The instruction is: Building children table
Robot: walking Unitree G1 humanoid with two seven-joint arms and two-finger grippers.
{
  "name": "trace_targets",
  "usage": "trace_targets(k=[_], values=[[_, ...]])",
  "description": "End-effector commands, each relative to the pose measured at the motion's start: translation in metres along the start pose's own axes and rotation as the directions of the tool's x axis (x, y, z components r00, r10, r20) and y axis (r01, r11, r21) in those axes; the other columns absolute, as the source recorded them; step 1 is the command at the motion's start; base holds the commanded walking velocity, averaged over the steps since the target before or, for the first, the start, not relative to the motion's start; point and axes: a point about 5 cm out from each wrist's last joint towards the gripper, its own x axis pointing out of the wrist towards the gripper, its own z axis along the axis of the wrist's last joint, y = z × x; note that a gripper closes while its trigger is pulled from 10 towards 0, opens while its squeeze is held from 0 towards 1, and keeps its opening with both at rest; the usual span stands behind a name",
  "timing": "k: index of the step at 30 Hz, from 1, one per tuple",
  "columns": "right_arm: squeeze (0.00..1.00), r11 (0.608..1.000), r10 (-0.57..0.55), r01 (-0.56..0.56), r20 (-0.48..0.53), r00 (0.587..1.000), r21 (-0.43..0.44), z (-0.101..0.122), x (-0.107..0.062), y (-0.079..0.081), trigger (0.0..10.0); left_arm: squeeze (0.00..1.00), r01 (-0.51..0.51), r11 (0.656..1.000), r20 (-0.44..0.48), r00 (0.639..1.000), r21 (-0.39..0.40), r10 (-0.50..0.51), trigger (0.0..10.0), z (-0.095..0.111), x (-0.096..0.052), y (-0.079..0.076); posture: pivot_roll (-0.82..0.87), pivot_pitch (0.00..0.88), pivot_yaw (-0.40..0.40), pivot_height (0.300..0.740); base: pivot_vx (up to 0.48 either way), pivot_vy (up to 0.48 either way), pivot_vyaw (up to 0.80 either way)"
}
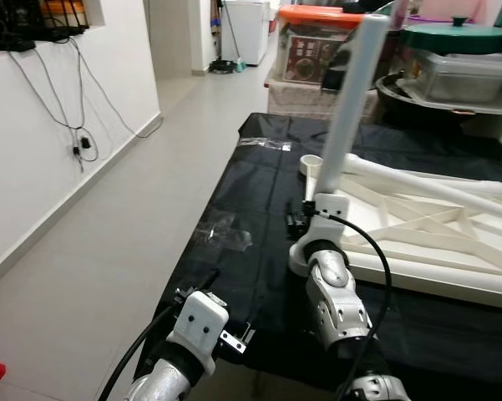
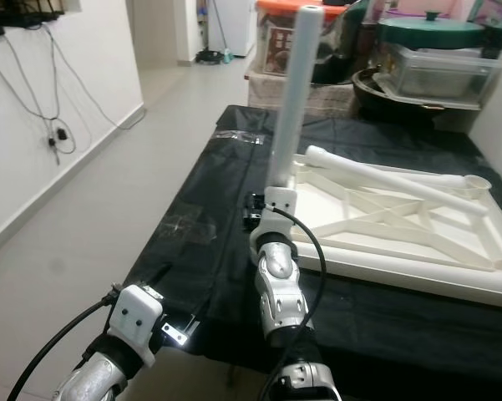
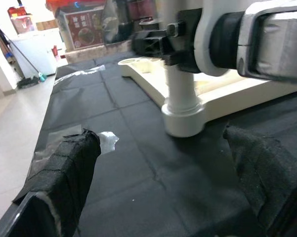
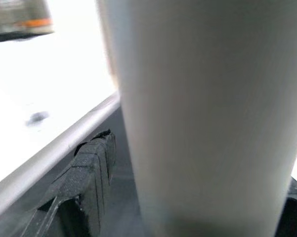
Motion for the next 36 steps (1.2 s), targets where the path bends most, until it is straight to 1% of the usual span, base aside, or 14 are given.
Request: trace_targets(k=[1, 10, 14, 16, 17, 19, 23, 24, 25, 29, 31, 33, 35, 36], values=[[0.00, 0.966, 0.257, -0.254, -0.046, 0.965, 0.056, 0.000, 0.005, 0.012, 10.0, 0.00, 0.000, 1.000, -0.022, 1.000, -0.002, 0.000, 10.0, -0.005, -0.001, 0.000, 0.12, 0.000, -0.051, 0.740, 0.000, 0.000, 0.00], [0.00, 0.821, 0.570, -0.567, -0.130, 0.811, 0.063, 0.003, 0.006, 0.017, 10.0, 0.00, -0.002, 1.000, -0.021, 1.000, -0.001, 0.002, 10.0, -0.004, 0.000, 0.001, 0.12, 0.000, -0.054, 0.740, 0.000, 0.000, 0.00], [0.00, 0.652, 0.756, -0.749, -0.173, 0.632, 0.117, 0.004, 0.009, 0.039, 10.0, 0.00, -0.005, 1.000, -0.019, 1.000, 0.000, 0.005, 10.0, -0.004, -0.001, 0.001, 0.13, 0.000, -0.062, 0.740, 0.000, 0.000, 0.00], [0.00, 0.652, 0.756, -0.749, -0.173, 0.632, 0.117, 0.004, 0.009, 0.039, 10.0, 0.00, -0.005, 1.000, -0.019, 1.000, 0.000, 0.005, 10.0, -0.004, -0.001, 0.001, 0.13, 0.000, -0.062, 0.740, 0.000, 0.000, 0.00], [0.00, 0.581, 0.812, -0.802, -0.177, 0.557, 0.140, 0.004, 0.009, 0.049, 10.0, 0.00, -0.006, 1.000, -0.019, 1.000, 0.000, 0.006, 10.0, -0.003, -0.001, 0.000, 0.14, 0.000, -0.061, 0.740, 0.000, 0.000, 0.00], [0.00, 0.581, 0.812, -0.802, -0.177, 0.557, 0.140, 0.004, 0.009, 0.049, 10.0, 0.00, -0.006, 1.000, -0.019, 1.000, 0.000, 0.006, 10.0, -0.003, -0.001, 0.000, 0.14, 0.000, -0.061, 0.740, 0.000, 0.000, 0.00], [0.00, 0.450, 0.889, -0.875, -0.183, 0.420, 0.180, 0.003, 0.005, 0.065, 10.0, 0.00, -0.008, 1.000, -0.020, 1.000, 0.000, 0.008, 10.0, -0.003, -0.002, 0.000, 0.14, 0.000, -0.060, 0.740, 0.000, 0.000, 0.00], [0.00, 0.414, 0.905, -0.891, -0.189, 0.381, 0.187, 0.001, 0.004, 0.069, 3.8, 0.00, -0.007, 1.000, -0.020, 1.000, 0.000, 0.007, 10.0, -0.003, -0.003, 0.000, 0.14, 0.000, -0.059, 0.740, 0.000, 0.000, 0.00], [0.00, 0.425, 0.899, -0.888, -0.198, 0.391, 0.175, 0.000, 0.005, 0.072, 0.0, 0.00, -0.007, 1.000, -0.021, 1.000, 0.000, 0.007, 10.0, -0.003, -0.003, 0.000, 0.14, 0.000, -0.058, 0.740, 0.000, 0.000, 0.00], [0.00, 0.501, 0.857, -0.855, -0.218, 0.467, 0.135, -0.004, 0.008, 0.072, 0.0, 0.00, -0.006, 1.000, -0.022, 1.000, -0.001, 0.006, 10.0, -0.003, -0.003, 0.000, 0.14, 0.000, -0.058, 0.740, 0.000, 0.000, 0.00], [0.00, 0.584, 0.800, -0.806, -0.230, 0.553, 0.094, -0.006, 0.012, 0.069, 0.0, 0.00, -0.006, 1.000, -0.022, 1.000, -0.001, 0.006, 10.0, -0.003, -0.003, 0.000, 0.14, 0.000, -0.059, 0.740, 0.000, 0.000, 0.00], [0.00, 0.789, 0.600, -0.615, -0.222, 0.769, 0.004, -0.006, 0.023, 0.054, 0.0, 0.00, -0.006, 1.000, -0.022, 1.000, -0.001, 0.006, 10.0, -0.003, -0.002, 0.001, 0.13, 0.000, -0.056, 0.740, 0.000, 0.000, 0.00], [0.00, 0.789, 0.600, -0.615, -0.222, 0.769, 0.004, -0.006, 0.023, 0.054, 0.0, 0.00, -0.006, 1.000, -0.022, 1.000, -0.001, 0.006, 10.0, -0.003, -0.002, 0.001, 0.13, 0.000, -0.056, 0.740, 0.000, 0.000, 0.00], [0.00, 0.859, 0.497, -0.512, -0.205, 0.843, -0.025, -0.005, 0.026, 0.045, 0.0, 0.00, -0.005, 1.000, -0.023, 1.000, -0.001, 0.005, 10.0, -0.003, -0.002, 0.001, 0.13, 0.000, -0.055, 0.740, 0.000, 0.000, 0.00]])
